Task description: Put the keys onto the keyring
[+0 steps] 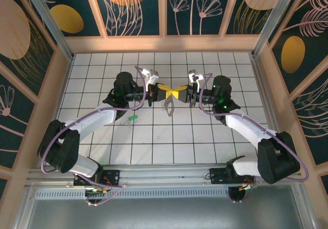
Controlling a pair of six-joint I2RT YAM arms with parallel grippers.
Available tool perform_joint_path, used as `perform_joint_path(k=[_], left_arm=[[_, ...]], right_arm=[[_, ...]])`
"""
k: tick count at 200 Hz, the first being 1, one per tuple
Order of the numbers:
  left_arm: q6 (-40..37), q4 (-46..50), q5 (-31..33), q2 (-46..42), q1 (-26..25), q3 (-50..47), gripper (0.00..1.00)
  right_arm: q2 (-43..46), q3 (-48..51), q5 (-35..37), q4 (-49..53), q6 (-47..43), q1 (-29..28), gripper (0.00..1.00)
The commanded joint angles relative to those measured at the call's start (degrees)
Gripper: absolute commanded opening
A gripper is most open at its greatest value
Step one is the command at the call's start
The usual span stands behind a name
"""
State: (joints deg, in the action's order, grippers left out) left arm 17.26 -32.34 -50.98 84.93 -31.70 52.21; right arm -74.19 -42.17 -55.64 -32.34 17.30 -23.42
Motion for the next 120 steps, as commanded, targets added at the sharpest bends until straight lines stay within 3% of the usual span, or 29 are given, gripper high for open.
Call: perform_joint_path(k=[1, 24, 53, 69, 100, 120], left_arm=[[-0.32, -1.24, -2.16, 0.33, -0.82, 1.89, 0.00], [-0.03, -0.36, 0.21, 0.09, -0.82, 2.34, 0.00], [-0.03, 3.11, 5.38, -0.44, -0.82, 3.17, 0.19], [-0.01, 5.23, 8.92, -0.95, -0.82, 5.22, 0.20], [0.03, 8.89, 20.37, -3.74, -0.82, 5.06, 0.22], [1.92, 5.95, 26.33, -6.64, -0.64, 1.50, 0.31]], right_arm=[[-0.01, -1.86, -0.44, 0.34, -1.03, -0.42, 0.00], [0.49, -1.39, 0.79, 0.78, -1.48, -0.31, 0.00], [1.37, -0.13, 3.59, -0.45, -0.68, 0.42, 0.00], [2.39, 0.50, 5.26, -0.91, -0.05, 0.66, 0.00], [5.72, 1.85, 8.43, -0.99, -0.51, 0.98, 0.00], [7.10, 3.33, 10.47, -3.42, 0.54, 1.25, 0.00]])
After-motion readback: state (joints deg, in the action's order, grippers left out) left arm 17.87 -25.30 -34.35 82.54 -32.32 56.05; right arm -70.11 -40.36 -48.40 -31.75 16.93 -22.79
